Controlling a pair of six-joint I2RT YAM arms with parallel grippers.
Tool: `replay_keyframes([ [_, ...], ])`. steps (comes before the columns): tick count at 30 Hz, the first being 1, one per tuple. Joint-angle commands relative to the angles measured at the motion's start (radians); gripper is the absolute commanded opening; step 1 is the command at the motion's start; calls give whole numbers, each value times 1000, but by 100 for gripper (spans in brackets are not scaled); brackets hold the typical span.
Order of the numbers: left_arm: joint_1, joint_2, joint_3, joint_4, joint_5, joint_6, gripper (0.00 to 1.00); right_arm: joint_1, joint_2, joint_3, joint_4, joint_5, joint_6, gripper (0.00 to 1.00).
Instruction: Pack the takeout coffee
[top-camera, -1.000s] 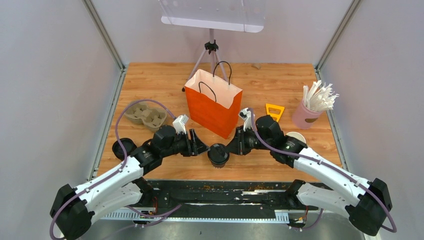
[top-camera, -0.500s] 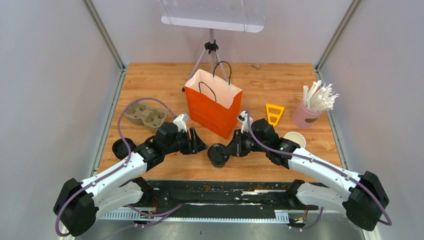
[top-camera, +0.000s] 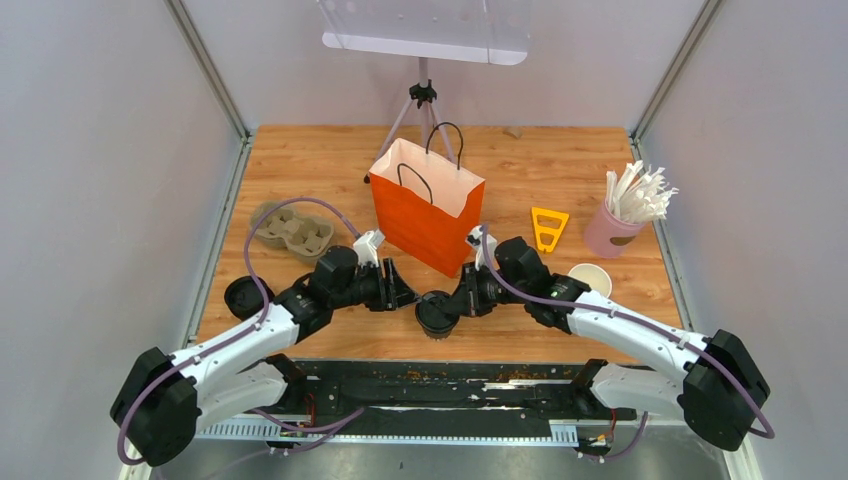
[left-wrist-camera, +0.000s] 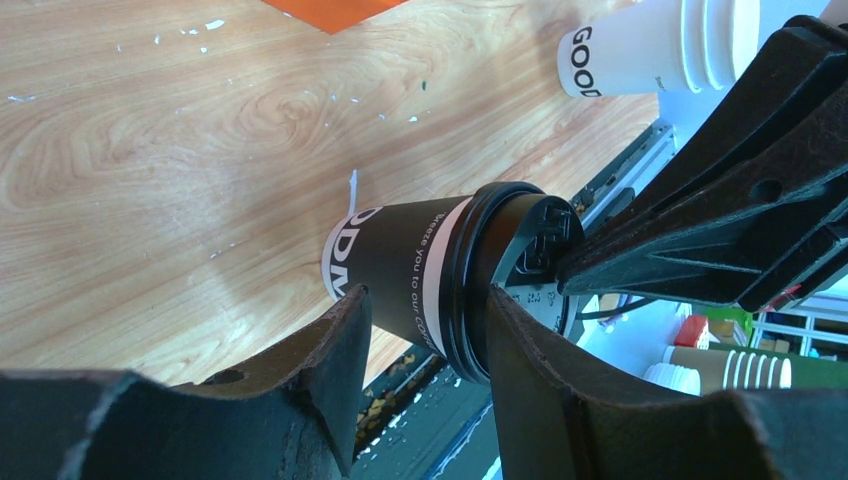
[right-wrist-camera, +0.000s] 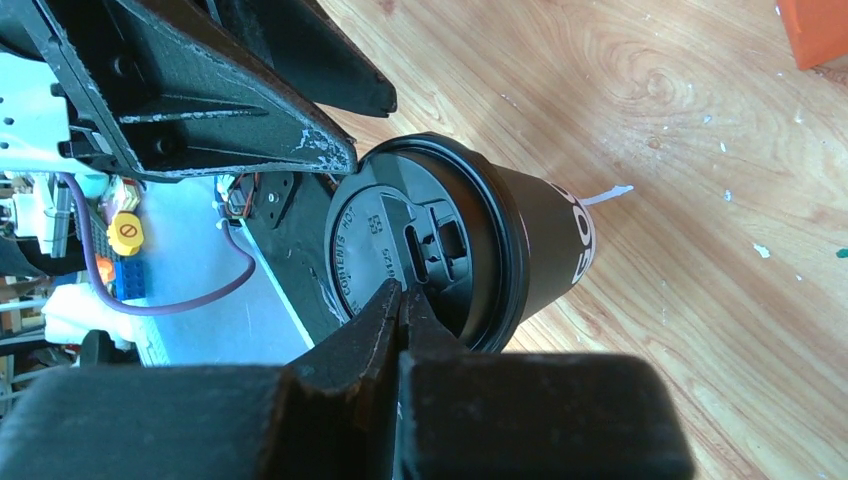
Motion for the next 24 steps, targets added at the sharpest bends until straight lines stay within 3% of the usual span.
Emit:
replay_keyframes([
  [1, 4, -29, -28, 8, -32, 26, 52, 8, -5, -6, 0, -8, -65, 2],
  [15, 2, -162, -162, 93, 22, -84, 51, 9, 21, 17, -4, -46, -95, 3],
  [24, 2, -171, -149, 104, 49, -113, 58, 11, 33, 28, -7, -49, -95, 4],
])
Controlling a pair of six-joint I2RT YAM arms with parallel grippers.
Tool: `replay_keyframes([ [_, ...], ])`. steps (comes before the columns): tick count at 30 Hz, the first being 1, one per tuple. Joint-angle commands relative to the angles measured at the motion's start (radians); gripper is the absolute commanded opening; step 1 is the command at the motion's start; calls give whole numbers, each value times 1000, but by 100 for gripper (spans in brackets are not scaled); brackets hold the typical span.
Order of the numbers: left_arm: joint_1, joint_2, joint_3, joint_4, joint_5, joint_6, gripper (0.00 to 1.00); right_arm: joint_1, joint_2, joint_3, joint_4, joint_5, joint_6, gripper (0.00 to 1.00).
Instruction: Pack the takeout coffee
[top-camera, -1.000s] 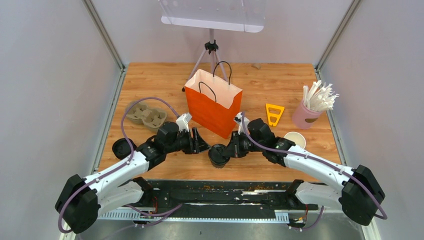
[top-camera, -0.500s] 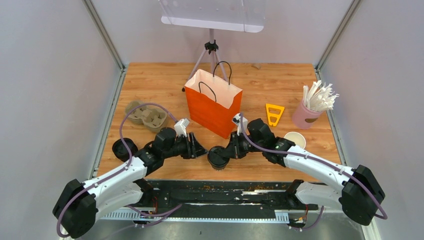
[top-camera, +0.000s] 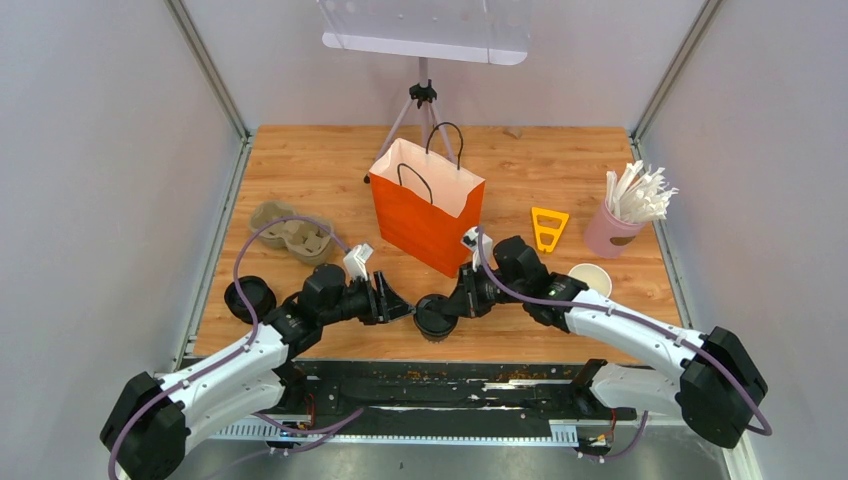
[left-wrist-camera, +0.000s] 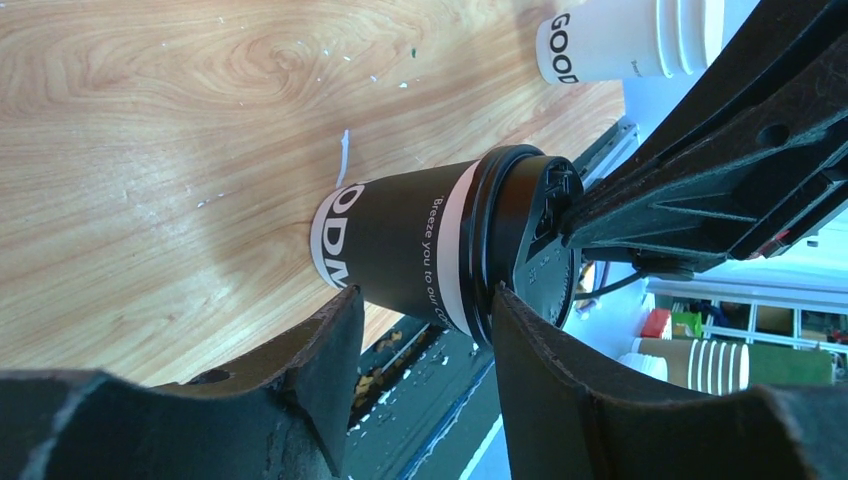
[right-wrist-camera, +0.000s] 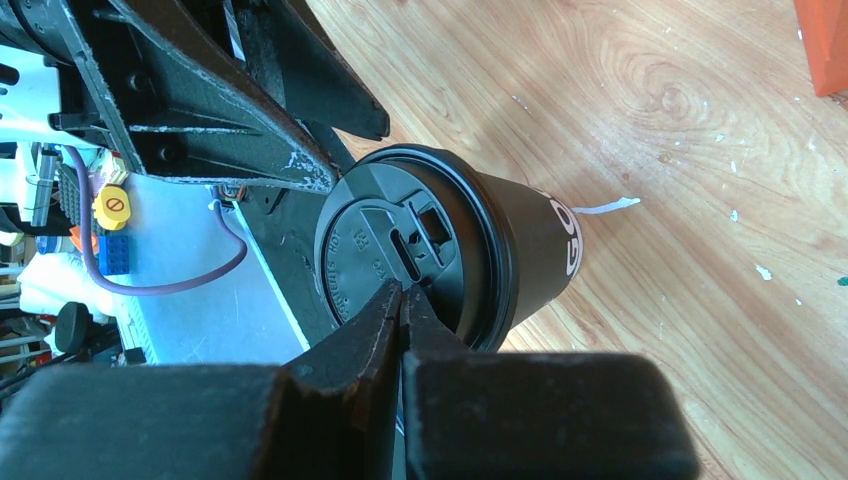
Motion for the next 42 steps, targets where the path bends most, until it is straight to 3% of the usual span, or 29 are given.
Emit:
replay_keyframes([
  [1, 2, -19, 10, 34, 31, -31, 59, 8, 20, 26, -18, -9, -23, 4],
  [8, 2, -56, 0, 51, 47, -54, 66, 14, 31, 27, -14, -1, -17, 4],
  [14, 2, 1, -45, 178, 125, -115, 66, 18, 40, 26, 0, 1, -6, 4],
  [20, 2, 39, -67, 189, 140, -134, 66, 20, 44, 33, 5, 2, 2, 4],
  [36, 2, 55, -72, 170, 123, -116, 51, 36, 32, 28, 73, -41, 68, 5],
  [42, 2, 41, -51, 32, 63, -53, 47, 35, 32, -16, 80, -3, 72, 4],
])
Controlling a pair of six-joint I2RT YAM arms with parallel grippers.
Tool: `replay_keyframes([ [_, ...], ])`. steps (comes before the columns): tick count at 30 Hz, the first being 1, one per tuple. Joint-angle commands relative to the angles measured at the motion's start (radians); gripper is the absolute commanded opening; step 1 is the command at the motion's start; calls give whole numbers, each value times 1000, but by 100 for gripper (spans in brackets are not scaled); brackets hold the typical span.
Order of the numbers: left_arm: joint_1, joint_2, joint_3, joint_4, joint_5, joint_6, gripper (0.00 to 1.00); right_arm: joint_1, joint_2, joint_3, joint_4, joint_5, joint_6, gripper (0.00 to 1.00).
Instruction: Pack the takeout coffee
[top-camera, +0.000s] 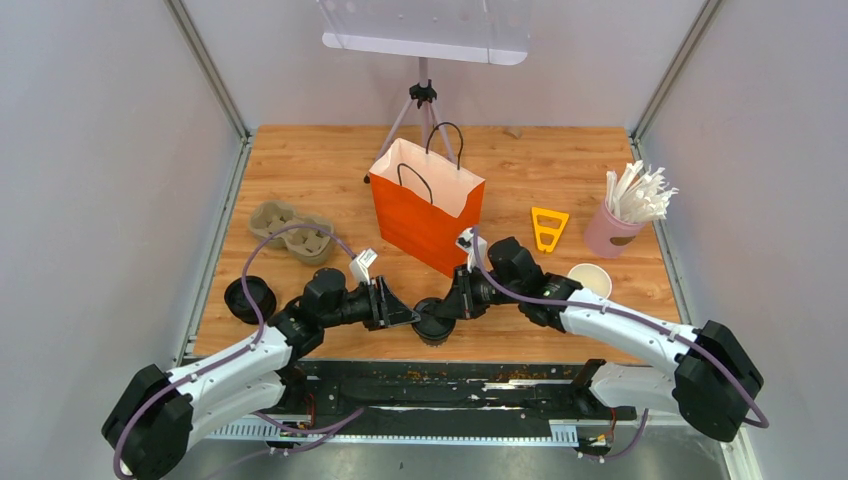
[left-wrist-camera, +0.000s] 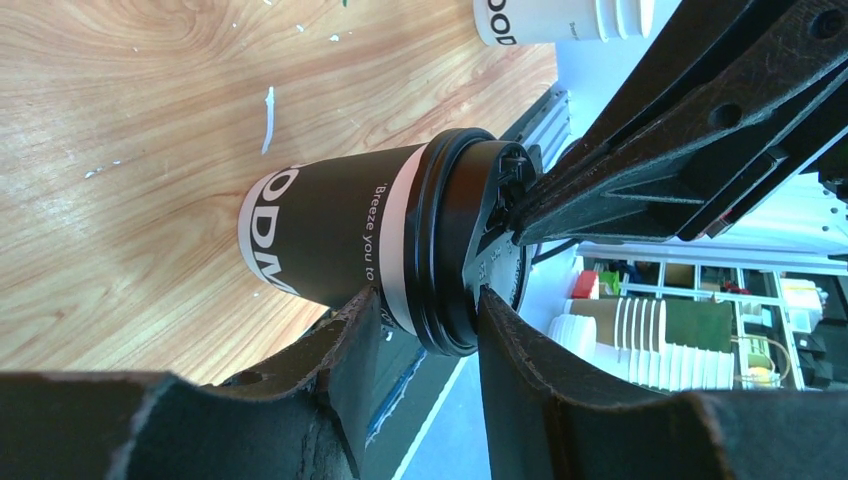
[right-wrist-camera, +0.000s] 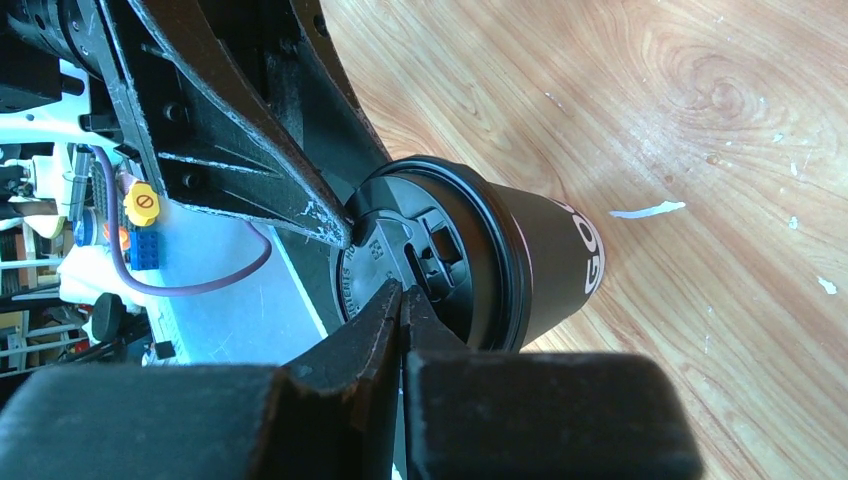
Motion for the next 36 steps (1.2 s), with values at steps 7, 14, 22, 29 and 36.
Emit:
replay_keyframes([
  [7, 2, 14, 27, -254, -112, 111, 46, 7, -26, -67, 40, 50, 12, 4],
  [14, 2, -10, -42, -277, -157, 77, 45, 6, -55, -93, 26, 89, 3, 4],
  [22, 1, 108, -59, -232, -158, 81, 41, 6, -36, -112, 36, 104, -3, 4],
  [29, 1, 104, -56, -231, -133, 65, 40, 6, -36, -108, 32, 108, -9, 4],
  [36, 1, -15, 23, -230, -91, 40, 52, 6, -78, 7, -19, 61, -8, 8],
])
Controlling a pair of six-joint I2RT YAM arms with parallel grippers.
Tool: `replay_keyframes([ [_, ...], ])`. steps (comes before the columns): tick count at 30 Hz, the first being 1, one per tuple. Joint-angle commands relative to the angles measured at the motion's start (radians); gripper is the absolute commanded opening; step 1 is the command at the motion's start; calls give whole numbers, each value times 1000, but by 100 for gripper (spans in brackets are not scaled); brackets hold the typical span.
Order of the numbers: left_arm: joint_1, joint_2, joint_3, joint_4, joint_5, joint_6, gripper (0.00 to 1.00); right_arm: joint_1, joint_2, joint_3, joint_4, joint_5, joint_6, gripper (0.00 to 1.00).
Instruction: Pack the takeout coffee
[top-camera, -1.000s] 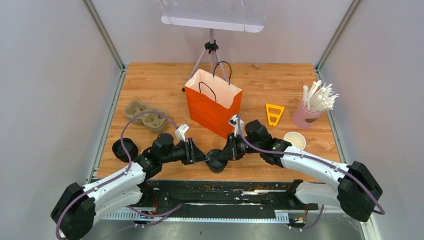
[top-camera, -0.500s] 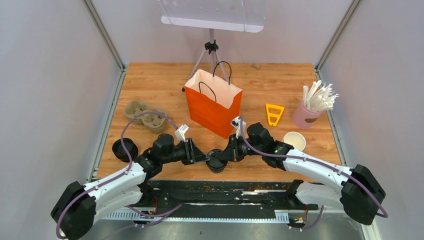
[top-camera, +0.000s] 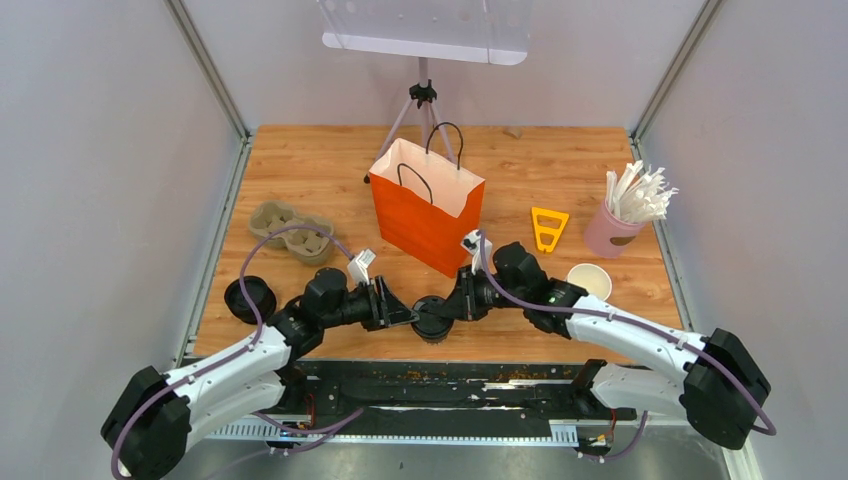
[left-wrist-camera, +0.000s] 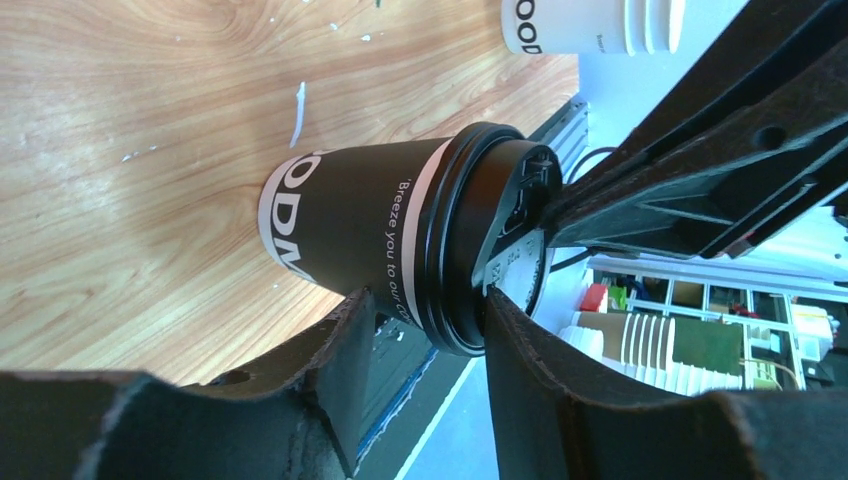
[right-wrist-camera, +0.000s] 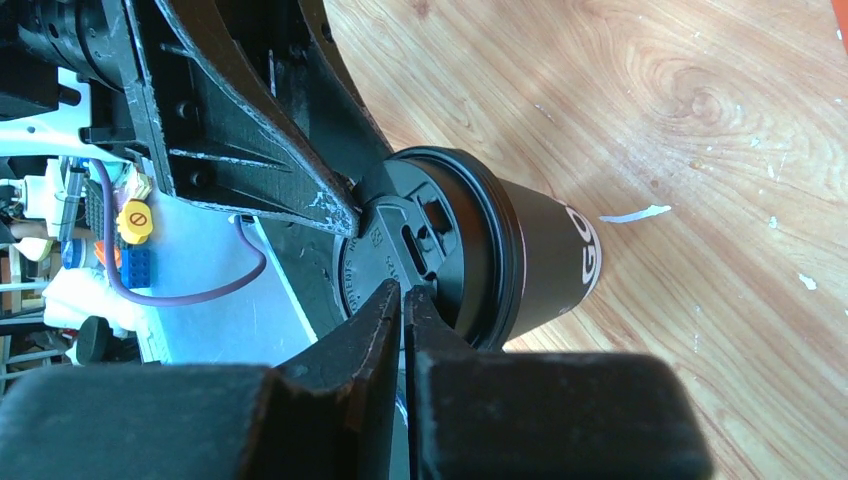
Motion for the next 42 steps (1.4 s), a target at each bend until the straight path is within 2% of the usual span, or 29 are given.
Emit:
replay_keyframes([
  [1, 3, -22, 18, -176, -44, 45, 53, 0, -34, 77, -88, -1, -25, 9],
  [6, 3, 2, 35, -102, -16, 44, 57, 0, -64, 109, -135, 11, -35, 12],
  [13, 3, 33, 26, -29, 4, 36, 59, 0, -51, 87, -152, 42, -56, 10],
  [21, 3, 104, 6, -64, -32, 54, 52, 1, -3, 23, -131, 102, -65, 8],
  [26, 3, 152, -11, -4, 4, 21, 49, 0, 3, 30, -141, 107, -74, 8],
  [31, 3, 86, 72, -113, -17, 60, 50, 3, -51, 120, -222, 115, -89, 10],
  [33, 3, 62, 123, -159, -27, 78, 55, 4, -69, 166, -264, 117, -104, 11],
  [34, 3, 52, 157, -188, -36, 87, 59, 3, -75, 186, -292, 119, -109, 12],
  [38, 3, 33, 247, -279, -66, 130, 67, 28, -94, 254, -370, 162, -119, 21],
  [42, 3, 26, 317, -337, -88, 171, 70, 106, -89, 311, -444, 280, -128, 52],
])
